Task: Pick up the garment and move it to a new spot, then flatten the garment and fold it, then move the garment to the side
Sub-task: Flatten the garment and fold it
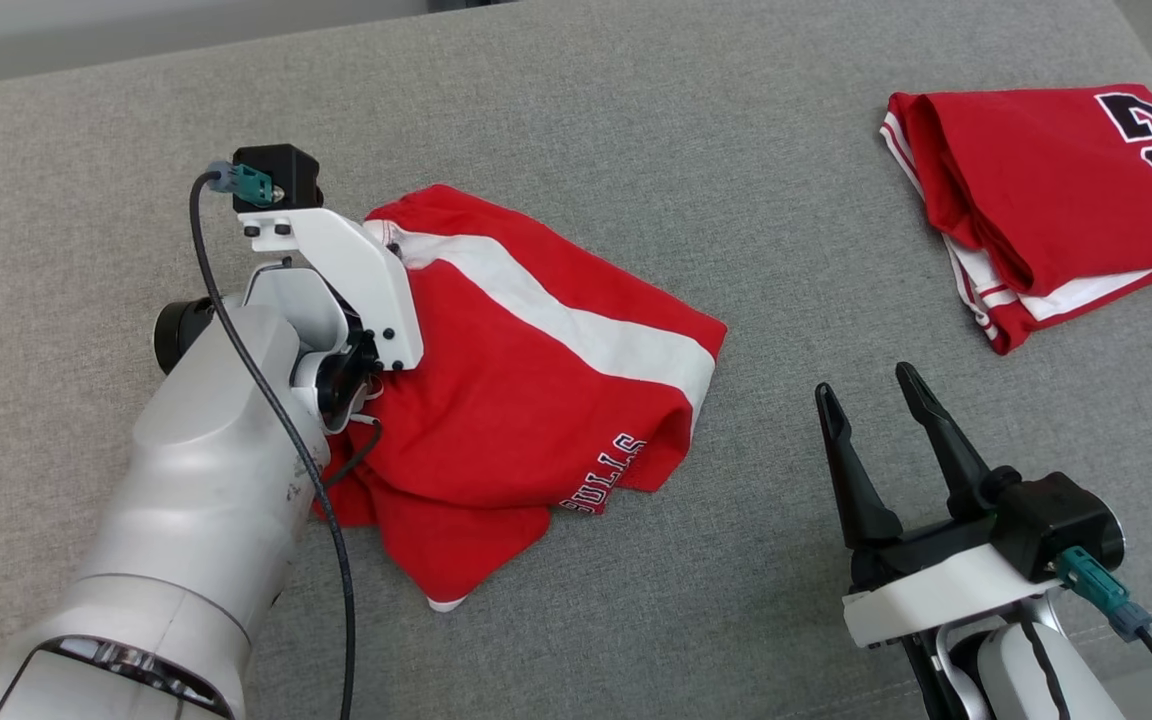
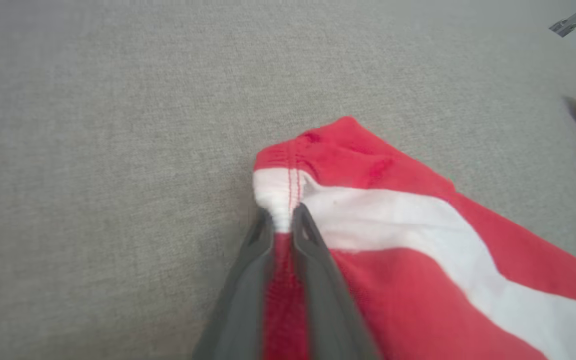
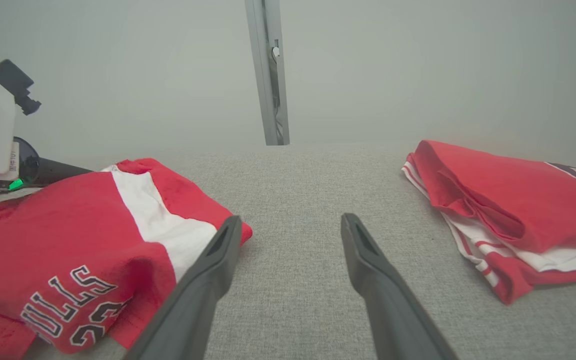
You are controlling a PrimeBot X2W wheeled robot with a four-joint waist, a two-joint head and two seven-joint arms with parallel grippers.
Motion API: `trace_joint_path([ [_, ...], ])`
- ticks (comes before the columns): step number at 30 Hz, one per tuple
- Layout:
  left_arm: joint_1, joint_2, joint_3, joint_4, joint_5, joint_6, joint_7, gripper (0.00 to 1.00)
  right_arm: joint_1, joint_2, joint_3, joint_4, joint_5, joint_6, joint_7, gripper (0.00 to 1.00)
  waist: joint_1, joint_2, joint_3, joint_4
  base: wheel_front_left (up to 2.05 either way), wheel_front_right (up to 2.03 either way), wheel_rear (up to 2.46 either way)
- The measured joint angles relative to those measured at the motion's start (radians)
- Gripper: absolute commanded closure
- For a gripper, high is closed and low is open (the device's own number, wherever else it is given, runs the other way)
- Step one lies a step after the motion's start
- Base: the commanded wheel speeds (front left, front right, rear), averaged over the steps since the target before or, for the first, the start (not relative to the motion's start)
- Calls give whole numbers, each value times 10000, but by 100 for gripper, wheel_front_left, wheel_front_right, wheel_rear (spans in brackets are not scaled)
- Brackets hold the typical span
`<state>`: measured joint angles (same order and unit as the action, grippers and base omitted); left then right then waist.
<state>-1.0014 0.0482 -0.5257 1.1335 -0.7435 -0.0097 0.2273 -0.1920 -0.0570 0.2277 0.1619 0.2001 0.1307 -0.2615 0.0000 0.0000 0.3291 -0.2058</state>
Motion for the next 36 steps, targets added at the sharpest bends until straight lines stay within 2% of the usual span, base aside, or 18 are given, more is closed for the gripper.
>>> trace_joint_path([
  [4,-17,4,-136,48,-186,-157,-186,100,0,8,6,2,10,0,0,0,0,0,-69,14,0,0,0],
  [8,-59,4,-107,-173,-527,-384,-945,100,1,17,13,23,21,0,0,0,0,1,-201,30,0,0,0],
  [13,-196,4,-176,-832,-1285,-692,-1404,100,53,35,88,117,29,0,0,0,0,0,-543,16,0,0,0],
  [18,-584,10,-533,-1779,-2165,-771,-1599,100,216,56,167,201,104,0,0,0,0,0,-1013,-114,0,0,0],
  [29,-1536,-6,-1866,-3486,-3649,209,-2205,100,642,82,255,414,207,0,0,0,0,0,-2056,-642,0,0,0],
  [36,-1173,-8,-2337,-3854,-4437,399,-2113,100,740,88,222,366,309,0,0,0,0,0,-2318,-662,0,0,0],
])
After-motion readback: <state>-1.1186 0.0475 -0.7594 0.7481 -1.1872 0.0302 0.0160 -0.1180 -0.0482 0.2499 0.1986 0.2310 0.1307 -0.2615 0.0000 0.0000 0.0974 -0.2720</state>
